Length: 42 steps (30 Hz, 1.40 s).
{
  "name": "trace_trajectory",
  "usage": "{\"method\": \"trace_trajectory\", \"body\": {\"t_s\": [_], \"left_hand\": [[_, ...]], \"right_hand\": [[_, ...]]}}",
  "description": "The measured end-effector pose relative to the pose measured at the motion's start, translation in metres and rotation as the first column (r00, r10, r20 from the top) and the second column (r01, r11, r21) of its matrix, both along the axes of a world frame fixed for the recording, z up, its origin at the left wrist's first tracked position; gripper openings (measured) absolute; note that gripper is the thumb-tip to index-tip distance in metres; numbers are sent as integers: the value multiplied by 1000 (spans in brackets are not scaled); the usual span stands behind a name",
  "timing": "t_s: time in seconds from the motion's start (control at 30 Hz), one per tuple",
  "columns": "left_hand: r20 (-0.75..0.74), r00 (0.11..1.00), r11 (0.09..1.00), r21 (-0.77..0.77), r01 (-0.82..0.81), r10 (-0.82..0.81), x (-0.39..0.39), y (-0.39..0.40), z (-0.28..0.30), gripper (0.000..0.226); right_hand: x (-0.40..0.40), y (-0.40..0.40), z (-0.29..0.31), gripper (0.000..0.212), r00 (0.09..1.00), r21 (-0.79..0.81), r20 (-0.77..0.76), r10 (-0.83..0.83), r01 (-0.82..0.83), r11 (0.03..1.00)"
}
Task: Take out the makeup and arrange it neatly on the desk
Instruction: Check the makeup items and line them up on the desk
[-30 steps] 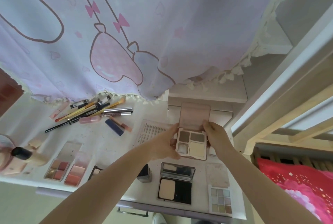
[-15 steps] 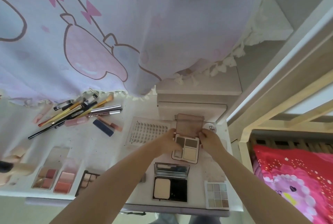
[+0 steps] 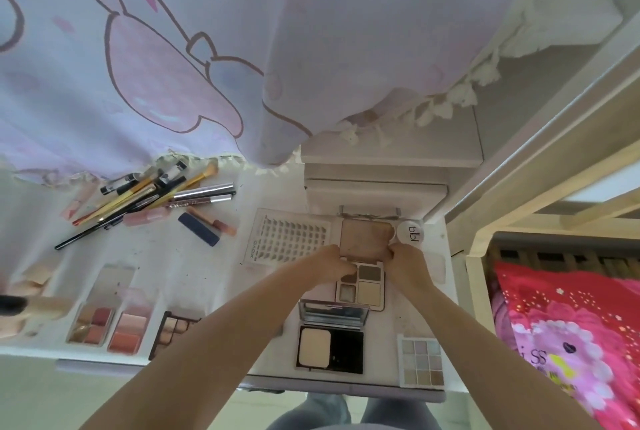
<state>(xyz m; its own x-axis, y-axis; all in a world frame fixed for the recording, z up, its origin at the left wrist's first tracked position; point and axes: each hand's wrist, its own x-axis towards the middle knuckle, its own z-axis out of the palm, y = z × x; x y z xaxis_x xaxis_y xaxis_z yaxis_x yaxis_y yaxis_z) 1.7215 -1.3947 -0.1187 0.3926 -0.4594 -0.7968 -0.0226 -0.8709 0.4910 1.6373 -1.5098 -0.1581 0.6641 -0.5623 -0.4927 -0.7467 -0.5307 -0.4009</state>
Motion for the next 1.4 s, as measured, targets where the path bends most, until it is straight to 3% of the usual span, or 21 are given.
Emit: {"method": "trace_trajectory", "body": {"t_s": [0.2, 0.3, 0.37, 0.47, 0.6, 0.7, 0.8, 1.0, 1.13, 1.23, 1.33, 1.4], "left_hand": [[171, 985, 999, -34, 16, -10, 19, 20, 10, 52], [316, 948, 999, -49, -9, 24, 38, 45, 18, 42], [384, 922, 998, -19, -51, 55, 51, 66, 19, 42], [426, 901, 995, 29, -101, 79, 62, 97, 17, 42], [417, 901, 989, 38, -145, 116, 62, 129, 15, 42], [403, 902, 985, 3, -172, 156, 62, 144, 15, 41], [392, 896, 978, -54, -203, 208, 63, 155, 16, 41], [311, 900, 952, -126, -278, 304, 67, 174, 14, 48], [222, 896, 897, -320, -306, 385, 72, 180, 28, 54], [-23, 923, 785, -518, -340, 384, 75, 178, 56, 63], [-99, 916, 682, -637, -359, 389, 80, 172, 91, 83], [-151, 899, 599, -698, -391, 411, 82, 167, 113, 92]], "right_hand": [[-6, 14, 23, 20, 993, -187, 89, 75, -58, 981], [5, 30, 34, 15, 940, -176, 199, 279, -245, 953], [24, 43, 38, 13, 875, -160, 194, 443, -417, 895], [56, 65, 36, 45, 763, -122, 103, 638, -627, 770], [85, 88, 35, 92, 713, -43, -62, 699, -701, 711], [101, 95, 27, 110, 691, -66, -236, 683, -713, 698], [108, 99, 22, 116, 661, -96, -297, 689, -739, 667], [102, 106, 32, 112, 732, -37, -176, 658, -673, 739], [111, 104, 71, 104, 757, 79, -51, 652, -648, 758], [111, 103, 109, 94, 762, 181, 37, 647, -642, 745], [103, 103, 157, 59, 760, 288, 168, 627, -646, 706], [97, 101, 186, 55, 758, 304, 289, 585, -652, 695]]}}
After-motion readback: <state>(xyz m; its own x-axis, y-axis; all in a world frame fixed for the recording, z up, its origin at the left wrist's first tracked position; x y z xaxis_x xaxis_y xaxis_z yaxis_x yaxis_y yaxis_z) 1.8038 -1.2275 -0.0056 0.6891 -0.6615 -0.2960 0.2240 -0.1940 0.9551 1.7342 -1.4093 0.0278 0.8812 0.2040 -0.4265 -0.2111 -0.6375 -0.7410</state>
